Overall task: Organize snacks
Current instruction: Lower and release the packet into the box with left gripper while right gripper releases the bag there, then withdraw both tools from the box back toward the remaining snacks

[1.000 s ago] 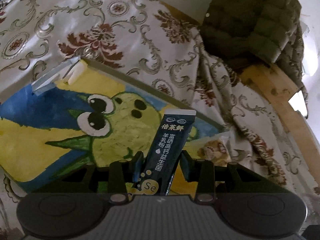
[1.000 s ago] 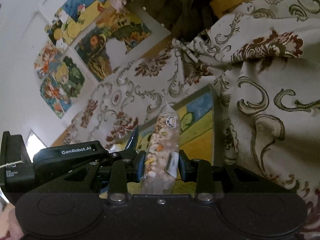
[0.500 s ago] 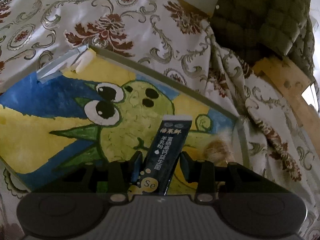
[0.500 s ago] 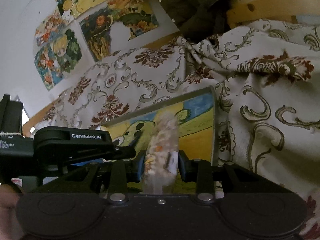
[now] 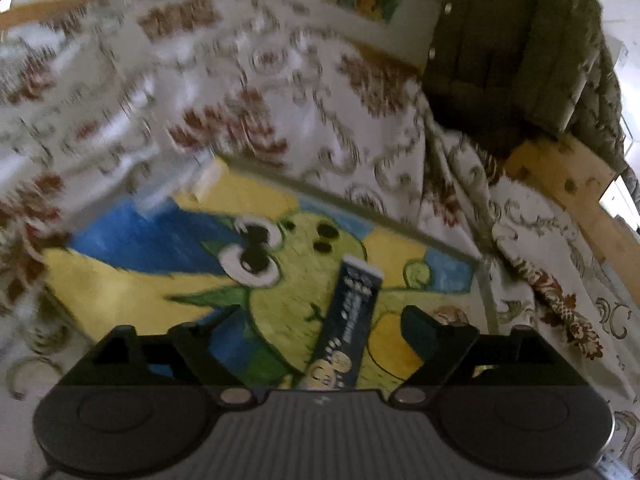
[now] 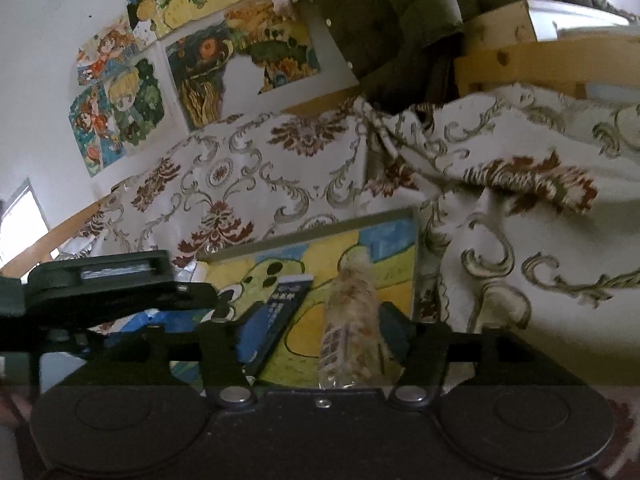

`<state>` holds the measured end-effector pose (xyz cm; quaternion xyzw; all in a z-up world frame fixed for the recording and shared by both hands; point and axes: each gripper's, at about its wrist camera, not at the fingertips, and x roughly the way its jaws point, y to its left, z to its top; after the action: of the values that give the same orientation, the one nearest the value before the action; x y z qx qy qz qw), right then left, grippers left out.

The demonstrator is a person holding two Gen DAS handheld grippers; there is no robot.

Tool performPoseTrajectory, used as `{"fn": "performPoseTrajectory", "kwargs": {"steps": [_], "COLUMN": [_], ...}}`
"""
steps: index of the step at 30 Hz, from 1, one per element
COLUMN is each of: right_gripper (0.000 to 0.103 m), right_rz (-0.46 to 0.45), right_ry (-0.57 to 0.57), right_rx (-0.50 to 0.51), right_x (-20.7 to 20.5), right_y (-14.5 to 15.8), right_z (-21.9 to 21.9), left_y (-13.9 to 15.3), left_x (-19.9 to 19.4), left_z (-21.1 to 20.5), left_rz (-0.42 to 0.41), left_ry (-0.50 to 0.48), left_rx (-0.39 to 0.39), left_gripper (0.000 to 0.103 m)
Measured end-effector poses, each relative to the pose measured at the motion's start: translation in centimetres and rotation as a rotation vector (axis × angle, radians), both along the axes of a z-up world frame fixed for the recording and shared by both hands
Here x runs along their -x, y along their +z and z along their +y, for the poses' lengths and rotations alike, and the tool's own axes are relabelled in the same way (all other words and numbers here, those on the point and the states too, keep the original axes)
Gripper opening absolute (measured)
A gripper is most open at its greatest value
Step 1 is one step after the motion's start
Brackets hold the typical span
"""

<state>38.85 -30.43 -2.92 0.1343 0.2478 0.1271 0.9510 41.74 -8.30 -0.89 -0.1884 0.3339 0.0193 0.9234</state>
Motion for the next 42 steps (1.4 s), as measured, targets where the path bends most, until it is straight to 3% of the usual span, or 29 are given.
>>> {"fn": "performPoseTrajectory", "kwargs": {"steps": [4, 9, 16, 27, 32, 36, 42], "right_gripper": [0.088, 0.102, 0.102, 0.102, 0.102, 0.102, 0.102], "right_rz": [-0.029, -0.074, -0.115, -0.123, -0.138, -0.153, -0.105], "right_ry": [-0.010, -0.018, -0.020, -0.001, 0.008, -0.013, -0.036], "right_rx": [0.013, 0.027, 0.061, 0.141, 0.193, 0.178, 0.195], "right_x": [1.7, 4.7, 8.8, 17.7, 21.2, 23.7, 27.0], "right_y": [1.4, 3.2, 5.3, 5.4, 5.5, 5.4, 4.3], "right_z": [0.0, 0.0, 0.6, 2.2, 3.6, 4.1, 5.0], "left_y": [1.6, 3.0, 4.7, 6.0, 6.6, 6.4, 4.8], "left_x": [3.2, 7.3, 14.0, 25.3, 29.2, 31.5, 34.0], "left_z": [0.9, 1.9, 2.7, 3.6, 4.4, 5.0, 5.1], "left_rz": [-0.051, -0.081, -0.118, -0.242, -0.234, -0.211, -0.184], "left_ry": [0.030, 0.064, 0.138, 0.245, 0.206, 0.170, 0.115], "left_rx": [-0.039, -0.084, -0.183, -0.344, -0.357, -0.366, -0.362], "left_gripper": [0.101, 0.102, 0.102, 0.103, 0.103, 0.103, 0.103]}}
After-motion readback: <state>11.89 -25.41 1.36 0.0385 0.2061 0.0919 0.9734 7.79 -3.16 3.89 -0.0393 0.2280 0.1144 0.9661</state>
